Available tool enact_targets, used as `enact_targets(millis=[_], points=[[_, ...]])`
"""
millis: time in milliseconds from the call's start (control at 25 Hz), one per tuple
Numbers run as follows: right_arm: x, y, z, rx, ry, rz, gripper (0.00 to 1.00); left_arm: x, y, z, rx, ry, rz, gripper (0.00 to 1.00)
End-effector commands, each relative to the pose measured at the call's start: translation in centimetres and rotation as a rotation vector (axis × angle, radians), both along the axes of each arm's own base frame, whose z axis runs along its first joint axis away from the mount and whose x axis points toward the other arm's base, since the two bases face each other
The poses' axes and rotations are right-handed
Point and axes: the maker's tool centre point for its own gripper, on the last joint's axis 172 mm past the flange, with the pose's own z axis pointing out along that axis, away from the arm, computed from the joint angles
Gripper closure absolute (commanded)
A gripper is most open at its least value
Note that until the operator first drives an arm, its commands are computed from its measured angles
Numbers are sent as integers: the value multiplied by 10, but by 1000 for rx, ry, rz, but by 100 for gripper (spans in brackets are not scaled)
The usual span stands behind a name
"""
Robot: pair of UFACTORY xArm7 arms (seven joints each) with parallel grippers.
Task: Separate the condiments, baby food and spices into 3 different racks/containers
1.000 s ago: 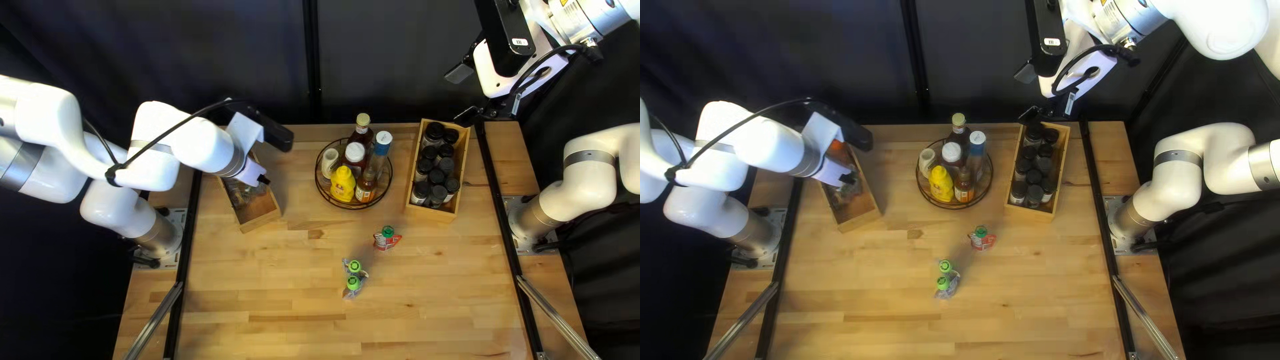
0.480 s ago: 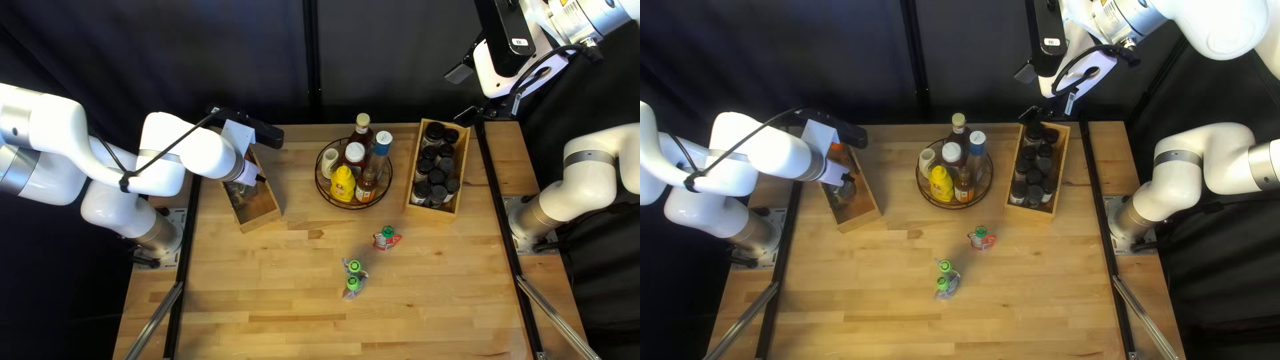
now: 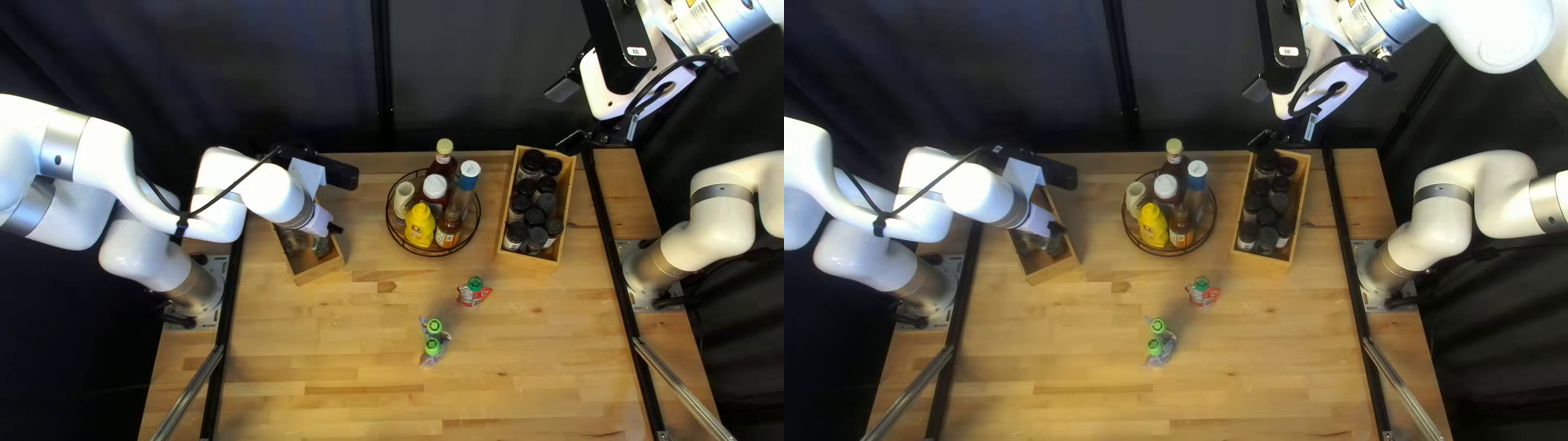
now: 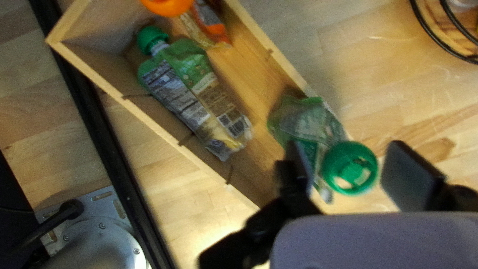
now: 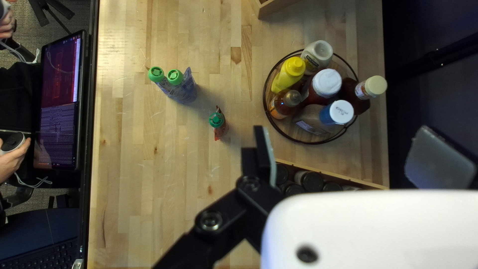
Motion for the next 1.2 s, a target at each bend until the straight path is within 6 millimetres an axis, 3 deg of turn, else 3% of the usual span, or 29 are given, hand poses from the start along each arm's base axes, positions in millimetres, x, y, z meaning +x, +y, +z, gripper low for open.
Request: enact_targets(millis=[40,80,240,440,840,1200], points=[[0,0,0,0,0,0,0,41,-53,23,-46,12,-195,0],[0,0,0,0,0,0,0,46,-58,25,-56,13,-222,0],[0,0,0,0,0,0,0,94,-108,31,-109,20,-442,0],[0,0,0,0,0,0,0,136,-136,26,-140,7,-734,0],[0,0,0,0,0,0,0,240,-138,1,-18,-89,-1068,0],[0,0,0,0,0,0,0,282,-122,-21,65,-223,-1137,0]])
